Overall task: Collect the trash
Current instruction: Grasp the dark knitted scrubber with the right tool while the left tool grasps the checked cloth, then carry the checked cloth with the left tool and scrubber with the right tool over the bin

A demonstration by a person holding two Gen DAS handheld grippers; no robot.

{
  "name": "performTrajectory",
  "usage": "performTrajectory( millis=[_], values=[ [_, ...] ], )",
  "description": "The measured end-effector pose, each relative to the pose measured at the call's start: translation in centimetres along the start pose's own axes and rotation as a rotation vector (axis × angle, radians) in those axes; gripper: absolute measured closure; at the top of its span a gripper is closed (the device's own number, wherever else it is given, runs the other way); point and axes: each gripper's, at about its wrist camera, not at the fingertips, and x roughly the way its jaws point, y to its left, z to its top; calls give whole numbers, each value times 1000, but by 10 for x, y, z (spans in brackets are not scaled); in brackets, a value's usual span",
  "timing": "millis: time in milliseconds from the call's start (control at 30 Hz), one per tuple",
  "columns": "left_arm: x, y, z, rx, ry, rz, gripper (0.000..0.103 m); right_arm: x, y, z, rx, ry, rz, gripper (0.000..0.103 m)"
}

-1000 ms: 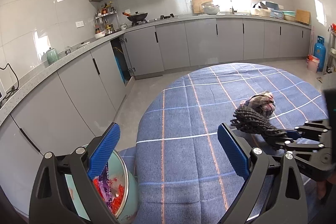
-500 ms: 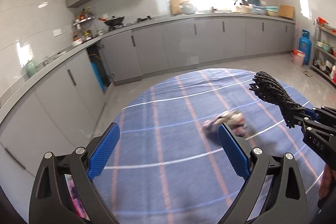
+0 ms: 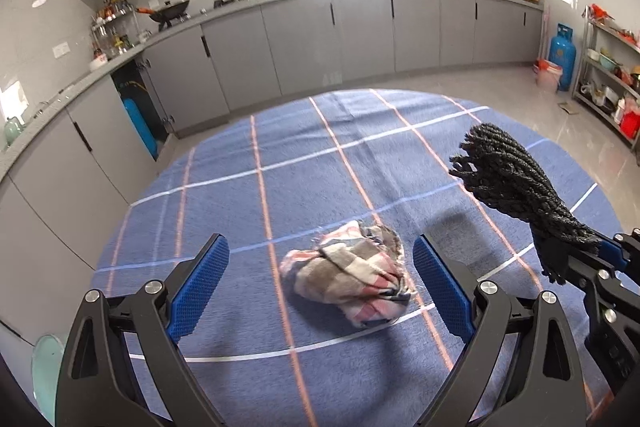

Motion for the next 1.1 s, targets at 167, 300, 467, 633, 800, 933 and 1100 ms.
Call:
performTrajectory(
  millis=[167,300,467,633,800,933,1100],
  values=[
    [15,-4,-7,16,74,-73,62,2,1,1,7,11,3,85],
    [5,-3,-11,35,66,-84,85,3,2,2,1,15,5,85],
    [-23,7,-18,46,24,-66,87,0,13,-1,-6,14,26,85],
    [-44,27,-32,23,4,-43,87,-5,27,-4,-23,11,54,85],
    [-61,49,-48,-17,-9,-20,87,-9,48,-5,-46,8,83,85],
    [-76,65,-60,-46,-20,-5,87,-11,67,-7,-79,9,110,85],
    [-93,80,-70,-71,-42,17,87,-14,91,-10,-108,2,144,85]
  ],
)
